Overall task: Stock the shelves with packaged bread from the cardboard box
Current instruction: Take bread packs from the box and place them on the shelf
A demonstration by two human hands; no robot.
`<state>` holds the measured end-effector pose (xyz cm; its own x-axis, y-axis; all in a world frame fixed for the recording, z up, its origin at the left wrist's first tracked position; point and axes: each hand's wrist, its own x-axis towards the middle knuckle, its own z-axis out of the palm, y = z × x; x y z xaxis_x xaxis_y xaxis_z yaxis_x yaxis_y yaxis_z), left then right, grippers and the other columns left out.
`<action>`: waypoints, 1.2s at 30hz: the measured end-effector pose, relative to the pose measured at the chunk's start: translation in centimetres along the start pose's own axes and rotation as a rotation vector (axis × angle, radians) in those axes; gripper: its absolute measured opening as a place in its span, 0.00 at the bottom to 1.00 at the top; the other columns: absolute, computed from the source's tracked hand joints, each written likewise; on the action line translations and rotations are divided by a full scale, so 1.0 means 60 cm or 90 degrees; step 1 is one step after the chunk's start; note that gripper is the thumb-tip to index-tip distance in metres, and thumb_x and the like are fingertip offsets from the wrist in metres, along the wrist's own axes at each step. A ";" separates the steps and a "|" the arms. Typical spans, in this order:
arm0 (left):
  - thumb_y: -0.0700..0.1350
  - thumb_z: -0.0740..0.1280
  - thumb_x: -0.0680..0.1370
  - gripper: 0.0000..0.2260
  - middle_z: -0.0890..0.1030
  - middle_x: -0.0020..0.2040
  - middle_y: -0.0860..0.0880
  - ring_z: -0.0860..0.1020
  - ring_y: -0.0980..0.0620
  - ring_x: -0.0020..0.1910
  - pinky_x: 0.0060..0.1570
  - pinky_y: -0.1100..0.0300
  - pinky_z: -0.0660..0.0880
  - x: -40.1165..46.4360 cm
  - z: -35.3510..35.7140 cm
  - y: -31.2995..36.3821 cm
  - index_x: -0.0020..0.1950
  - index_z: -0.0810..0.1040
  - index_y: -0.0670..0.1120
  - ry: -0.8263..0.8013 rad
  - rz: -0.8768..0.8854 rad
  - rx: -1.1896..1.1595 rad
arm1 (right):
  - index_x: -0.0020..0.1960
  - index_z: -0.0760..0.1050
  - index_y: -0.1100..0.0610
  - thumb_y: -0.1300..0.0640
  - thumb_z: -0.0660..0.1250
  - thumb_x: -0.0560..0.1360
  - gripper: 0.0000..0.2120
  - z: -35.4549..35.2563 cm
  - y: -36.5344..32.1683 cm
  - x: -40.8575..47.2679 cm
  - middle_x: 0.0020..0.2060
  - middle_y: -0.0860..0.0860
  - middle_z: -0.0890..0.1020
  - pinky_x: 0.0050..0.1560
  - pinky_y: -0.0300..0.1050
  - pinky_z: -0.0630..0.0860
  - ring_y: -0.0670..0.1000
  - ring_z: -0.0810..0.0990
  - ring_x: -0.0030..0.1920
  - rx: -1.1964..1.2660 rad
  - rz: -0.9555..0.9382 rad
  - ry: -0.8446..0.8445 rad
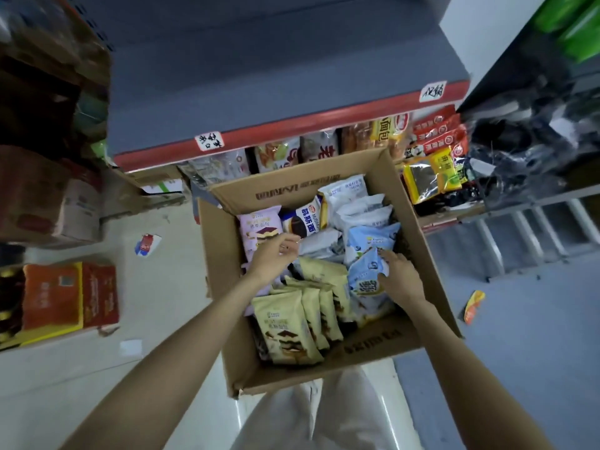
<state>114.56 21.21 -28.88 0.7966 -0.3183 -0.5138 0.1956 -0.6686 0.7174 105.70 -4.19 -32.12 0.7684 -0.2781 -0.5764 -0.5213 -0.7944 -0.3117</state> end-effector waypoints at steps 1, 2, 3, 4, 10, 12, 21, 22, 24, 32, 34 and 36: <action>0.42 0.64 0.80 0.11 0.78 0.55 0.50 0.76 0.53 0.54 0.58 0.57 0.72 0.018 0.022 0.003 0.62 0.74 0.47 -0.027 -0.012 -0.007 | 0.74 0.59 0.55 0.60 0.63 0.77 0.28 0.014 0.014 0.013 0.68 0.58 0.67 0.56 0.55 0.75 0.60 0.69 0.65 0.002 0.014 0.000; 0.43 0.65 0.79 0.13 0.77 0.56 0.49 0.76 0.51 0.55 0.59 0.55 0.72 0.036 0.044 0.005 0.64 0.73 0.47 -0.051 -0.018 -0.006 | 0.74 0.58 0.56 0.60 0.63 0.77 0.28 0.027 0.027 0.027 0.69 0.58 0.66 0.59 0.55 0.73 0.60 0.67 0.67 0.005 0.029 -0.004; 0.43 0.65 0.79 0.15 0.77 0.58 0.49 0.76 0.50 0.57 0.59 0.54 0.72 0.053 0.065 0.008 0.66 0.72 0.46 -0.069 -0.018 0.004 | 0.74 0.57 0.56 0.59 0.64 0.77 0.29 0.038 0.039 0.041 0.69 0.58 0.66 0.62 0.55 0.71 0.60 0.66 0.68 0.012 0.044 -0.013; 0.43 0.66 0.79 0.17 0.76 0.60 0.48 0.76 0.49 0.58 0.58 0.55 0.72 0.070 0.085 0.010 0.67 0.71 0.45 -0.082 -0.018 0.014 | 0.74 0.57 0.56 0.58 0.65 0.76 0.29 0.048 0.051 0.055 0.69 0.58 0.66 0.63 0.56 0.69 0.60 0.65 0.68 0.021 0.054 -0.021; 0.45 0.66 0.78 0.19 0.74 0.64 0.47 0.75 0.50 0.60 0.53 0.60 0.70 0.148 0.164 0.027 0.68 0.69 0.45 -0.085 -0.005 0.053 | 0.73 0.57 0.57 0.53 0.68 0.74 0.33 0.084 0.098 0.102 0.64 0.58 0.72 0.58 0.55 0.73 0.60 0.71 0.64 0.068 0.063 -0.090; 0.45 0.66 0.78 0.21 0.74 0.65 0.47 0.74 0.49 0.61 0.56 0.59 0.70 0.157 0.181 0.023 0.69 0.68 0.45 -0.115 -0.016 0.069 | 0.72 0.60 0.56 0.53 0.71 0.72 0.33 0.092 0.108 0.104 0.64 0.58 0.71 0.57 0.54 0.72 0.60 0.70 0.64 0.057 0.051 -0.094; 0.40 0.70 0.75 0.25 0.74 0.63 0.45 0.73 0.53 0.56 0.51 0.61 0.71 0.183 0.229 0.012 0.69 0.64 0.41 -0.111 -0.064 -0.073 | 0.63 0.63 0.57 0.53 0.67 0.75 0.21 0.088 0.113 0.040 0.53 0.56 0.79 0.43 0.51 0.75 0.61 0.79 0.53 0.039 0.021 0.003; 0.41 0.71 0.74 0.26 0.74 0.61 0.47 0.72 0.53 0.55 0.51 0.61 0.70 0.190 0.233 0.016 0.69 0.64 0.41 -0.108 -0.073 -0.079 | 0.60 0.64 0.57 0.53 0.66 0.75 0.18 0.084 0.111 0.031 0.50 0.56 0.79 0.41 0.50 0.74 0.61 0.79 0.51 0.040 0.029 0.048; 0.44 0.74 0.72 0.28 0.74 0.60 0.48 0.73 0.52 0.56 0.52 0.57 0.70 0.206 0.246 0.014 0.67 0.65 0.41 -0.076 -0.088 -0.069 | 0.59 0.65 0.58 0.53 0.66 0.75 0.17 0.073 0.104 0.011 0.49 0.55 0.79 0.39 0.50 0.73 0.60 0.79 0.50 0.055 0.041 0.139; 0.49 0.74 0.71 0.29 0.76 0.62 0.47 0.75 0.47 0.61 0.57 0.54 0.72 0.212 0.273 0.000 0.68 0.70 0.42 -0.051 -0.018 0.024 | 0.60 0.65 0.59 0.54 0.68 0.74 0.20 0.025 0.093 -0.037 0.50 0.58 0.81 0.38 0.49 0.71 0.61 0.79 0.49 0.216 0.107 0.256; 0.48 0.71 0.75 0.27 0.75 0.62 0.46 0.74 0.47 0.61 0.57 0.52 0.72 0.205 0.277 0.002 0.70 0.66 0.42 -0.073 -0.004 0.024 | 0.59 0.64 0.59 0.53 0.67 0.75 0.19 0.010 0.087 -0.045 0.48 0.58 0.81 0.36 0.48 0.70 0.62 0.80 0.46 0.293 0.146 0.292; 0.49 0.67 0.78 0.23 0.75 0.64 0.45 0.75 0.45 0.62 0.58 0.50 0.73 0.190 0.277 0.005 0.68 0.64 0.42 -0.026 -0.016 -0.045 | 0.58 0.64 0.57 0.51 0.68 0.75 0.18 -0.006 0.086 -0.050 0.45 0.54 0.81 0.38 0.55 0.76 0.60 0.80 0.44 0.391 0.160 0.339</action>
<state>114.20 6.21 -42.33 0.7670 -0.3308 -0.5498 0.2558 -0.6281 0.7349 100.82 -7.64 -31.73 0.5947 -0.7465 -0.2986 -0.6901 -0.2834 -0.6659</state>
